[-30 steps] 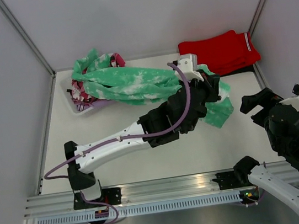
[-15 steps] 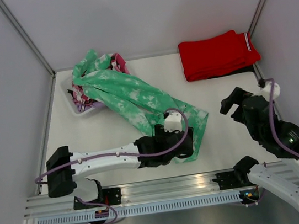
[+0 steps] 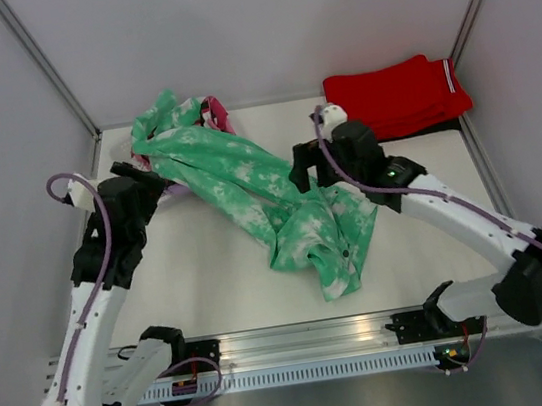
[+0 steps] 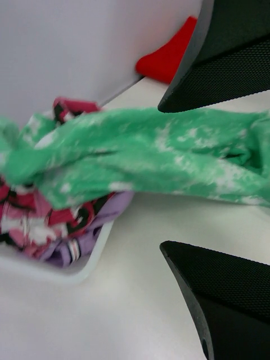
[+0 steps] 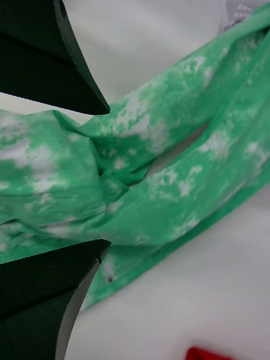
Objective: Fold and stack the trousers
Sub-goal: Move the trousers to the center of the board
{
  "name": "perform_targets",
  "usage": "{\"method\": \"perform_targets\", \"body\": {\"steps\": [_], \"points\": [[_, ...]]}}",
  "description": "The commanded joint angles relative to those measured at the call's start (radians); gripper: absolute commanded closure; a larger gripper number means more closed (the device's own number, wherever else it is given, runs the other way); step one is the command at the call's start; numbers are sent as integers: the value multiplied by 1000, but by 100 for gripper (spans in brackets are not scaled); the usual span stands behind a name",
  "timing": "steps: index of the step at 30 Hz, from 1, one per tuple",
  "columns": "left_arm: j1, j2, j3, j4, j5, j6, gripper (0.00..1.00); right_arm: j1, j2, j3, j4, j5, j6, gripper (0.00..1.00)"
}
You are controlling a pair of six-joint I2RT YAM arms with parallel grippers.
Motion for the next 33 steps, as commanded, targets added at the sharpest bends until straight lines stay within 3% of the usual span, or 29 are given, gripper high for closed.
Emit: {"method": "perform_targets", "body": {"steps": [1, 3, 9, 19, 21, 22, 24, 25, 26, 27, 28, 29, 30, 33], "points": [[237, 137, -98, -3, 243, -10, 0, 88, 184, 123, 226, -130, -189, 2], [375, 194, -126, 48, 331, -2, 2, 133, 315, 203, 249, -96, -258, 2], [532, 289, -219, 264, 420, 47, 6, 266, 601, 387, 254, -10, -337, 2], [572, 454, -245, 480, 429, 95, 19, 300, 815, 442, 345, 67, -301, 4], [575, 503, -235, 507, 442, 95, 23, 299, 855, 460, 346, 99, -298, 12], [576, 522, -229, 519, 446, 93, 30, 300, 868, 468, 345, 119, -301, 17], [576, 571, -210, 533, 460, 85, 37, 299, 896, 494, 345, 192, -320, 42], [576, 586, -209, 559, 466, 82, 50, 300, 901, 500, 346, 220, -329, 57], [576, 603, -205, 571, 481, 79, 56, 297, 901, 502, 346, 273, -337, 84], [578, 617, -193, 579, 489, 76, 61, 296, 893, 503, 346, 289, -337, 99], [578, 649, -184, 588, 497, 76, 75, 294, 884, 506, 345, 301, -337, 100], [576, 665, -161, 600, 515, 78, 82, 292, 849, 511, 339, 286, -335, 100], [578, 698, -147, 603, 520, 81, 97, 291, 821, 507, 326, 265, -337, 100], [579, 746, -66, 588, 506, 98, 98, 292, 653, 415, 349, 181, -337, 100]]}}
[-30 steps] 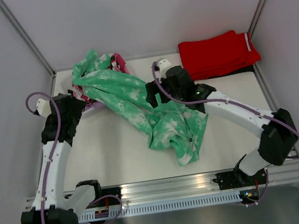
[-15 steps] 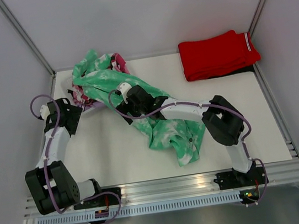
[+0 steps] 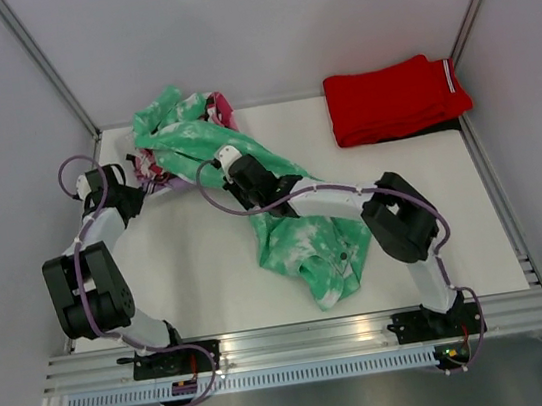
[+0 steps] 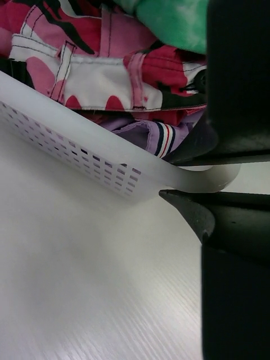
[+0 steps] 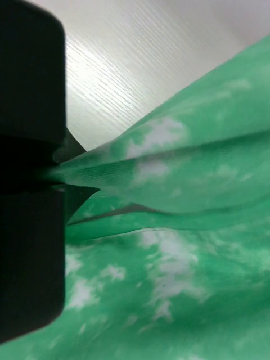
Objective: Fold and stack the trousers
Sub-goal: Move the trousers to the center of the board
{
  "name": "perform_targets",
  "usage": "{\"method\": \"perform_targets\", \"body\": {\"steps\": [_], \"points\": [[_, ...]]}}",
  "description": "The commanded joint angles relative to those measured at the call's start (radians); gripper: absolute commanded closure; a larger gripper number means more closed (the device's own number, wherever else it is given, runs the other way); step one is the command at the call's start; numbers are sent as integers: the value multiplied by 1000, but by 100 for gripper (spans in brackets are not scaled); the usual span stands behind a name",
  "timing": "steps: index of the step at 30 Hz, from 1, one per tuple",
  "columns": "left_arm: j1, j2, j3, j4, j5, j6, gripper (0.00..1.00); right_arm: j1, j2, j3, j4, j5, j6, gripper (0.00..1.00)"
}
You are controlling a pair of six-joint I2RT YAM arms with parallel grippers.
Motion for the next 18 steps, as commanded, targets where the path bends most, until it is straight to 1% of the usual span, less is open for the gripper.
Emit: {"method": "perform_targets", "body": {"steps": [1, 2, 3, 4, 5, 6, 7, 8, 9, 11, 13, 18], "points": [[0, 85, 110, 25, -1, 53, 98, -6, -253, -100, 86, -50, -4, 100], [3, 100, 166, -9, -10, 62, 98, -6, -359, -142, 97, -79, -4, 100], [6, 114, 194, -18, -17, 71, 98, -6, -405, -215, 103, -166, -9, 100], [17, 137, 234, -23, -17, 84, 98, -4, -500, -249, 103, -206, -3, 100], [21, 145, 249, -21, -15, 88, 98, -4, -548, -287, 102, -259, 40, 100], [27, 154, 263, -18, -14, 98, 98, -4, -586, -362, 105, -312, 57, 100], [28, 168, 289, -14, -20, 102, 98, 3, -663, -398, 103, -353, 69, 100], [29, 176, 301, -12, -21, 105, 98, 14, -695, -466, 98, -410, 74, 100], [28, 186, 329, -9, -20, 111, 98, 31, -752, -502, 89, -407, 75, 100], [29, 228, 363, -23, -21, 113, 98, 80, -798, -582, 40, -372, 77, 100], [29, 270, 418, -44, -24, 114, 98, 112, -815, -623, -27, -357, 100, 100], [52, 317, 498, -95, -50, 142, 98, 152, -932, -815, -64, -308, 225, 100]]}}
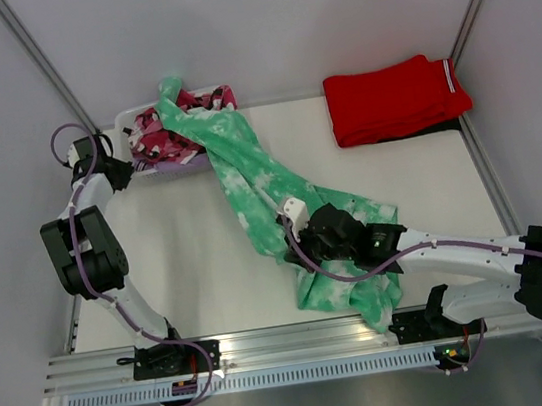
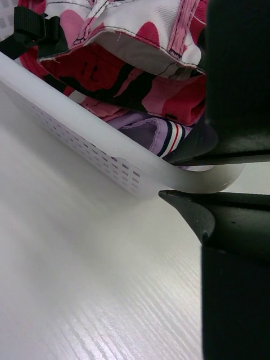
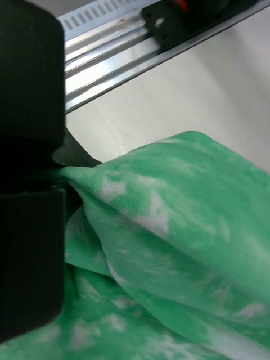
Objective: Fold and stack the trousers
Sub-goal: Move the trousers to the center of the board
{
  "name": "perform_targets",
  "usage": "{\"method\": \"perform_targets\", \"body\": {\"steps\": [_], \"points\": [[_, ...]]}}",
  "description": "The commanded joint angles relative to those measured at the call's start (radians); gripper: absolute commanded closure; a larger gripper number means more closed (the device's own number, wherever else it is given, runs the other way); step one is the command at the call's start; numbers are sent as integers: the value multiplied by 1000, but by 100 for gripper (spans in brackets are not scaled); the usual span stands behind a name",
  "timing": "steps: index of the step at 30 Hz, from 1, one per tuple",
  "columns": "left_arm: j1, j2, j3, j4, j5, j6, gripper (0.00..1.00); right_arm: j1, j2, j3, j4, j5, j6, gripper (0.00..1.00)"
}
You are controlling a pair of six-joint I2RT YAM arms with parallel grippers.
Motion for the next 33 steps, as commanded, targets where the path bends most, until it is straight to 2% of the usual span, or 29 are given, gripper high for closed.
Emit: {"method": "perform_targets", "body": {"steps": [1, 4, 5, 7, 8, 11, 13, 15, 16, 17, 19, 23, 24, 25, 26, 28, 29, 33], "points": [[33, 14, 89, 11, -63, 26, 98, 16, -96, -112, -77, 19, 113, 100], [75, 25, 123, -9, -48, 32, 98, 17, -138, -181, -137, 53, 141, 98], [90, 29, 133, -13, -37, 44, 98, 17, -136, -186, -152, 53, 144, 78], [99, 34, 169, -24, -30, 66, 98, 17, -123, -171, -178, 44, 139, 55], [101, 35, 179, -27, -17, 99, 98, 17, -100, -123, -186, 33, 142, 23], [99, 28, 231, -39, 24, 153, 98, 19, -42, 48, -198, -30, 135, 4], [101, 16, 256, -77, 24, 187, 94, 17, -9, 224, -246, -28, 97, 2], [99, -30, 288, -96, 42, 210, 78, 16, 28, 332, -301, 19, 61, 2], [99, -50, 297, -111, 46, 210, 47, 13, 34, 377, -307, 51, 43, 2], [99, -73, 317, -118, 93, 225, 31, 6, 48, 453, -310, 120, 11, 2], [99, -147, 348, -147, 130, 237, 5, -44, 61, 509, -278, 163, -15, 2], [84, -309, 365, -277, 268, 262, 1, -248, 159, 551, -153, 138, 26, 2], [78, -354, 297, -277, 282, 262, 0, -333, 189, 548, -98, 66, 52, 2], [67, -451, 251, -274, 289, 250, 0, -357, 219, 551, -76, 31, 53, 2], [31, -503, 135, -247, 297, 244, 0, -374, 283, 558, -63, 1, 43, 2], [-20, -596, 13, -219, 294, 233, 0, -385, 353, 578, -56, -59, -21, 2], [-78, -670, -108, -207, 283, 212, 0, -385, 435, 621, -68, -82, -35, 2], [-209, -764, -389, -95, 236, 138, 1, -385, 604, 682, -80, -157, -54, 2]]}}
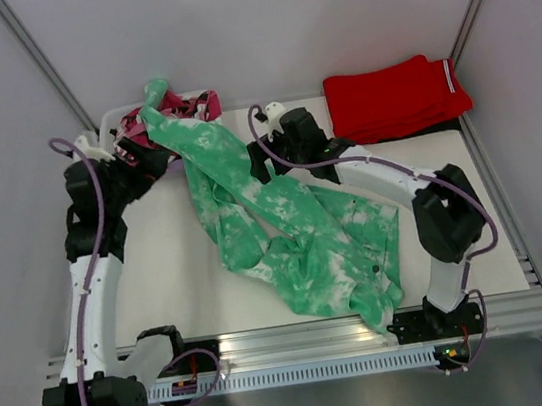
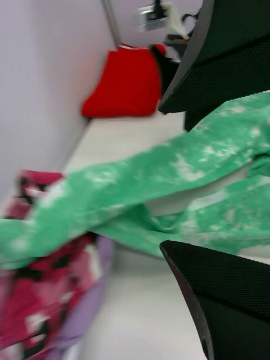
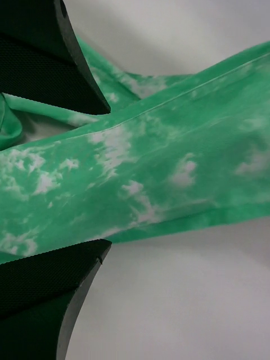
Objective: Fold and stack the trousers
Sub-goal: Move the trousers to the center of the board
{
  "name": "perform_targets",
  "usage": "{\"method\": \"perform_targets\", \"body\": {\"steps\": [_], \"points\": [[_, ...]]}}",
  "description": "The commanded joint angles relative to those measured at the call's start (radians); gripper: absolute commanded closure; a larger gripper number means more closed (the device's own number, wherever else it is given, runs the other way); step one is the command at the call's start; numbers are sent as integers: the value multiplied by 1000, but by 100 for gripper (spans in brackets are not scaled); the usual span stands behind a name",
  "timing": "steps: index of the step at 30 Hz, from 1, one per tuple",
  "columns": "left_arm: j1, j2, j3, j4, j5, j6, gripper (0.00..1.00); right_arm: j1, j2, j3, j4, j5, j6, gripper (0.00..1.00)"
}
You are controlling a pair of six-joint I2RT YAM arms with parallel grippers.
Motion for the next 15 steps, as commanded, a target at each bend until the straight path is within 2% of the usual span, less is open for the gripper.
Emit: {"method": "perform_targets", "body": {"steps": [1, 4, 6, 9, 13, 14, 15], "points": [[-68, 47, -228, 21, -14, -71, 3, 15, 90, 60, 19, -133, -42, 2], [-127, 84, -366, 85, -48, -82, 6, 15, 126, 16, 121, -202, -14, 2], [-132, 102, -400, 128, -56, -78, 7, 15, 134, -1, 126, -184, -13, 2], [-140, 216, -408, 206, -36, -73, 9, 15, 169, 7, 119, -156, -32, 5], [-209, 374, -354, 283, -102, -32, 10, 15, 188, -4, 114, -130, -71, 20], [-230, 439, -324, 297, -126, -25, 10, 15, 191, -7, 114, -131, -81, 36], [-237, 472, -310, 301, -139, -25, 11, 15, 192, -7, 111, -130, -98, 45]]}}
